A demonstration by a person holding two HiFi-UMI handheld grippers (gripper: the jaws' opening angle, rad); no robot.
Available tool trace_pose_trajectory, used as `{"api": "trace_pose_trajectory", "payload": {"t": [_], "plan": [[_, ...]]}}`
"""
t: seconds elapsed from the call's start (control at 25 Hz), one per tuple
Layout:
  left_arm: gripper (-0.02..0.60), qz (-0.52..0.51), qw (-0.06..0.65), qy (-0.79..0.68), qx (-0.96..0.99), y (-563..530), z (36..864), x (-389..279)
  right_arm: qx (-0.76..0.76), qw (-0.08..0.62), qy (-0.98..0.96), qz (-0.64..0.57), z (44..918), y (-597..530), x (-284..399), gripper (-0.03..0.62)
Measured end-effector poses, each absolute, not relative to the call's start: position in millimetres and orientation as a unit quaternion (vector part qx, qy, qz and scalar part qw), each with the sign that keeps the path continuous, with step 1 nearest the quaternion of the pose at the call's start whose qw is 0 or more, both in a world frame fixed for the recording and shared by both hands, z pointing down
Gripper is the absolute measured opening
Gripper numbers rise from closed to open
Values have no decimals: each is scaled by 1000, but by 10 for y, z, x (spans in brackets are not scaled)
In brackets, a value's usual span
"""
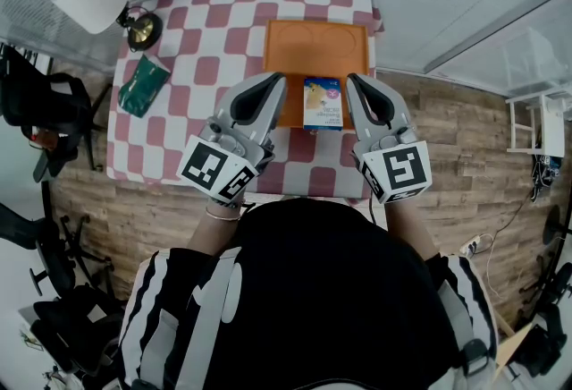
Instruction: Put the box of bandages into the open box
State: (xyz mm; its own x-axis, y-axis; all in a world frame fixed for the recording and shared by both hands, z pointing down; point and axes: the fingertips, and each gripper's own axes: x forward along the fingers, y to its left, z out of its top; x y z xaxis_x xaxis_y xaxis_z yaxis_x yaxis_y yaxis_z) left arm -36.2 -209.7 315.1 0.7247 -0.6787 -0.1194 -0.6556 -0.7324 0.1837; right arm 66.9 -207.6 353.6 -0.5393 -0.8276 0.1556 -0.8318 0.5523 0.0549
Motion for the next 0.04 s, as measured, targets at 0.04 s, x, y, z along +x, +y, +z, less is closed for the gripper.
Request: {"api": "trace_pose_trajectory", "payload": {"t": [0.04], "plan": [[0, -90, 65, -360, 926, -2101, 3153, -359, 473, 82, -877, 11, 3534, -2078, 669, -5]]}}
